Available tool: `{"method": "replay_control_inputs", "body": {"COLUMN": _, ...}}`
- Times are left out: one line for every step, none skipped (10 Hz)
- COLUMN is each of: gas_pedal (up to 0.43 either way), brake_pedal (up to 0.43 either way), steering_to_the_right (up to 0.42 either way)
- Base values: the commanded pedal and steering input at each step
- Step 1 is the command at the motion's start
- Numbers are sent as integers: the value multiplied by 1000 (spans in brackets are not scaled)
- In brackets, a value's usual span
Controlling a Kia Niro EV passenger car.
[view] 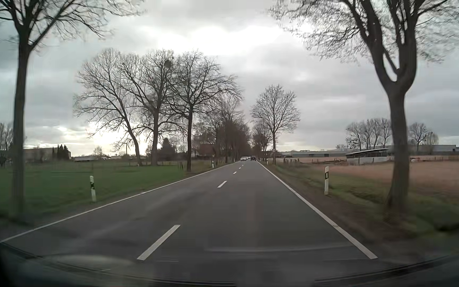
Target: Follow the waypoints while adhering to traffic rules and regulations
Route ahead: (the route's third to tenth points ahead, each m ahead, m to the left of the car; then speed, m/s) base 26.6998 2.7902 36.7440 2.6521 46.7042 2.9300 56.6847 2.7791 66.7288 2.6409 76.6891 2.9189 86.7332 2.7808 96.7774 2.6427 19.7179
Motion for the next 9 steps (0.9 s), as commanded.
{"method": "replay_control_inputs", "body": {"gas_pedal": 59, "brake_pedal": 0, "steering_to_the_right": 3}}
{"method": "replay_control_inputs", "body": {"gas_pedal": 59, "brake_pedal": 0, "steering_to_the_right": 3}}
{"method": "replay_control_inputs", "body": {"gas_pedal": 59, "brake_pedal": 0, "steering_to_the_right": 3}}
{"method": "replay_control_inputs", "body": {"gas_pedal": 59, "brake_pedal": 0, "steering_to_the_right": 3}}
{"method": "replay_control_inputs", "body": {"gas_pedal": 67, "brake_pedal": 0, "steering_to_the_right": 3}}
{"method": "replay_control_inputs", "body": {"gas_pedal": 67, "brake_pedal": 0, "steering_to_the_right": 3}}
{"method": "replay_control_inputs", "body": {"gas_pedal": 79, "brake_pedal": 0, "steering_to_the_right": 3}}
{"method": "replay_control_inputs", "body": {"gas_pedal": 79, "brake_pedal": 0, "steering_to_the_right": 3}}
{"method": "replay_control_inputs", "body": {"gas_pedal": 79, "brake_pedal": 0, "steering_to_the_right": 3}}
